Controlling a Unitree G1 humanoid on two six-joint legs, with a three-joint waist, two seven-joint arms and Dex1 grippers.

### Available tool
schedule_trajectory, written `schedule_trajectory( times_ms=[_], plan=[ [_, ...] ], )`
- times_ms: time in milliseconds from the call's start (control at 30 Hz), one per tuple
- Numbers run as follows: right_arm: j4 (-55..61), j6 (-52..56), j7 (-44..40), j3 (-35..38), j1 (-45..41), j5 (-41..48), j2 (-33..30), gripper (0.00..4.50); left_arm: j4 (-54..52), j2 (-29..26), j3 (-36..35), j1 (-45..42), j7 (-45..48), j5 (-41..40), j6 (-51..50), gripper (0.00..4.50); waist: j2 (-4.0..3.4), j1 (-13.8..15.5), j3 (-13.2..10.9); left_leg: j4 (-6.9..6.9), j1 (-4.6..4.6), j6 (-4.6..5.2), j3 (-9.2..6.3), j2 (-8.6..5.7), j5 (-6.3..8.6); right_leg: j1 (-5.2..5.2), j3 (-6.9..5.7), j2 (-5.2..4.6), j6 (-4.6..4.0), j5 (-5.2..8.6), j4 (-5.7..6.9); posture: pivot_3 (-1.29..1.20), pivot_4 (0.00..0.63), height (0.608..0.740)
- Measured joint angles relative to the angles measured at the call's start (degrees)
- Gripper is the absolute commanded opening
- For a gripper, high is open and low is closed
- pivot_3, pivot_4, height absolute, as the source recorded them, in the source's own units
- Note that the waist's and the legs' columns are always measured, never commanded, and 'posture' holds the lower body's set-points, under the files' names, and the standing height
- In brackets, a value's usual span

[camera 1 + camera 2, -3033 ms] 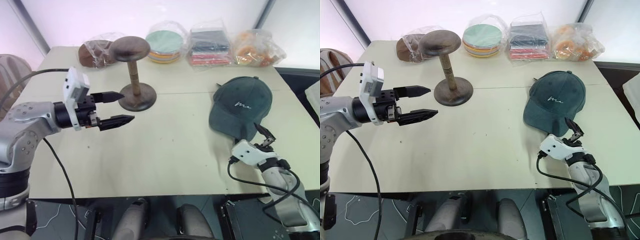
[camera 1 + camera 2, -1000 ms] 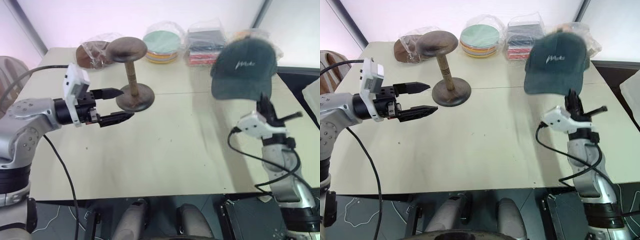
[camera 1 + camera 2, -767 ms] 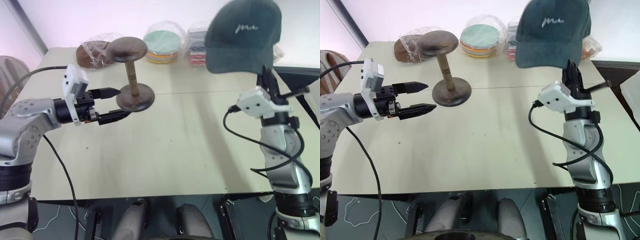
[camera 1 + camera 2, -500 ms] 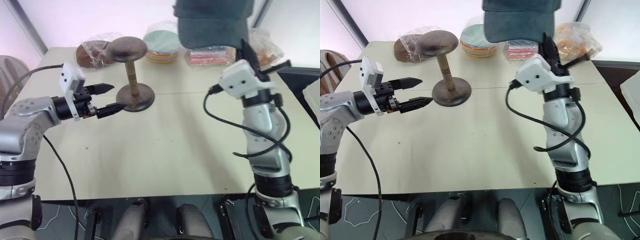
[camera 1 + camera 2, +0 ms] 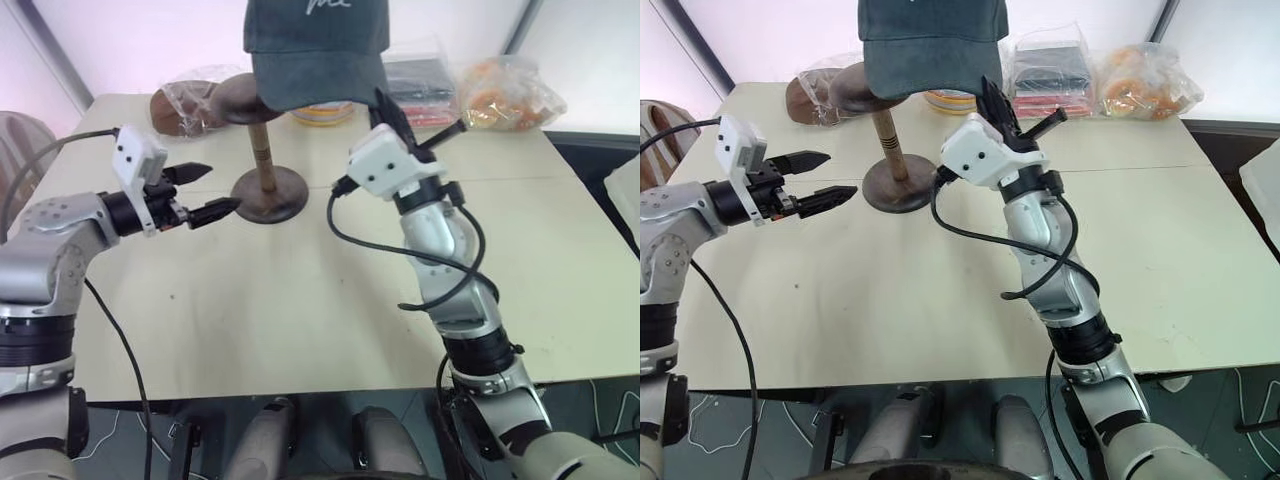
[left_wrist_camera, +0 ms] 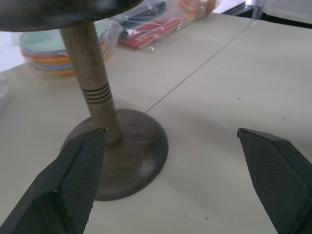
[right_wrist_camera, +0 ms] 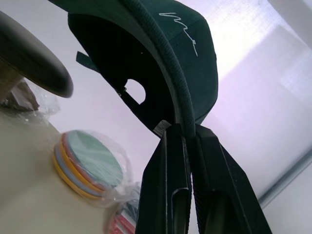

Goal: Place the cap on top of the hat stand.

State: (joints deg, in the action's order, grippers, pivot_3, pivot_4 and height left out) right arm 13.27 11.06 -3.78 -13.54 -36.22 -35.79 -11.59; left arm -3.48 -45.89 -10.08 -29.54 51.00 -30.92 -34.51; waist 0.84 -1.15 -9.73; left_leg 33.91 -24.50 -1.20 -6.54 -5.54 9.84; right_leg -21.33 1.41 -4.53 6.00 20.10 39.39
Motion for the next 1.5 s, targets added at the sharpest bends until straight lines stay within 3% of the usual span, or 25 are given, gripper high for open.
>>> schedule_trajectory(
  times_ms=[633,1467,1500],
  plan=[
    [-9.45,-4.22,3.31,-4.81,-3.50,-0.14,7.06,0.09,-4.82,0.01,-2.33,3.42,-4.40,-0.77,-1.76,4.50,0.00,-0.05,0.00,-0.02,0.00,-0.04,-0.01,0.00,-0.02,-0.02,0.00,0.01,0.00,0.00,0.03,0.00,0.150,0.740],
    [-12.56,-7.98,2.59,-9.93,2.64,-0.77,6.05,0.09,-7.99,-0.09,-2.73,5.65,-5.19,-1.29,-2.83,4.50,0.00,-0.06,0.00,-0.05,0.01,-0.04,-0.02,0.00,-0.02,-0.03,0.00,0.02,0.00,0.00,0.02,0.00,0.150,0.740],
    [-12.63,-7.99,2.24,-9.98,2.71,-0.73,6.04,0.37,-7.99,-0.10,-2.73,5.87,-5.22,-1.34,-2.87,4.50,0.00,-0.06,0.00,-0.05,0.01,-0.04,-0.02,0.00,-0.02,-0.03,0.00,0.02,0.00,0.00,0.02,0.00,0.150,0.740]
  ],
)
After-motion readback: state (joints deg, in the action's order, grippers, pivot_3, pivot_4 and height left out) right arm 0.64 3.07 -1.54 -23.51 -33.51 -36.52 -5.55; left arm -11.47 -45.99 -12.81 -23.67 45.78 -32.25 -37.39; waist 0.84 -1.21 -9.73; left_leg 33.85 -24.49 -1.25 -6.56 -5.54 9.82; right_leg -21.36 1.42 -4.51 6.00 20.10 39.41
